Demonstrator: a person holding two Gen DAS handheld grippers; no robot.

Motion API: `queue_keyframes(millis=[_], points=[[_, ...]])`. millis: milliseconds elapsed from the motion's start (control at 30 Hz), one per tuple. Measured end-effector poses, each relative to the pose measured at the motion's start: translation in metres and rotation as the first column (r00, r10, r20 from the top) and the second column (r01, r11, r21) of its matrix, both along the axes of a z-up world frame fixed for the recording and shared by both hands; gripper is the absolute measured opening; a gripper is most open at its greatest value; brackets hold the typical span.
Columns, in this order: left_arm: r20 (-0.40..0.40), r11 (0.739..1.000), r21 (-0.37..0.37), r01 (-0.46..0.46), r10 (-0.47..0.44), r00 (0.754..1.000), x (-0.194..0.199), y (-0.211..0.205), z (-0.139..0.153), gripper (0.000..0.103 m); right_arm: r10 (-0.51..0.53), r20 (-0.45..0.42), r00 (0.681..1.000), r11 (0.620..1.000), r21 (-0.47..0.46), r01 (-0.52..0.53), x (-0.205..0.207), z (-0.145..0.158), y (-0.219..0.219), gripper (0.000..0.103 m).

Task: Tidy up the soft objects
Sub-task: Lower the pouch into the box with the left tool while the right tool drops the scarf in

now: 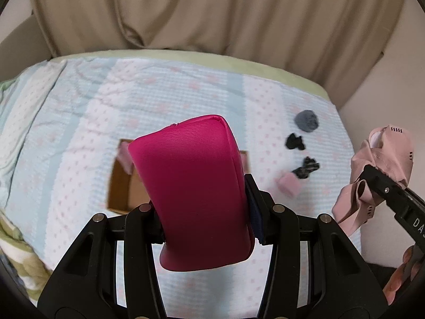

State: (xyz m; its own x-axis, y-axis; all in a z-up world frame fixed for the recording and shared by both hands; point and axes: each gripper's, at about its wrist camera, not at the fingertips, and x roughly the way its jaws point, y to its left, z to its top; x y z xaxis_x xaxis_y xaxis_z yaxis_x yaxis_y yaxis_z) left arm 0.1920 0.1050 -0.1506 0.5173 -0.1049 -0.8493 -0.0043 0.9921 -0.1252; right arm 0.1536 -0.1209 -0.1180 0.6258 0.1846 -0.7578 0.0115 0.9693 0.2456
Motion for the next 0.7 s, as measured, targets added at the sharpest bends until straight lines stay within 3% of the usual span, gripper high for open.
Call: queue_keyframes(millis=[267, 500, 700], points=[[-0.072, 0.999, 0.021, 0.026, -0.025, 0.997, 0.032, 0.083, -0.037, 0.043, 0.043, -0.075, 0.996, 0.999, -0.018, -0.044, 0.028, -0.034, 0.093, 0.023], [-0.178, 0.997, 0.018, 0.078, -0.074, 0.981, 0.071, 0.11, -0.098, 0.043, 0.055, -0.188, 0.981, 0.998, -0.029, -0.062, 0.067, -0.087, 0.153, 0.023], [-0.268, 0.995, -0.015, 0.096, -0.097, 0.959, 0.096, 0.112, -0.149, 0.043, 0.078, -0.302, 0.95, 0.993, -0.063, -0.101, 0.099, -0.136, 0.174, 0.023]])
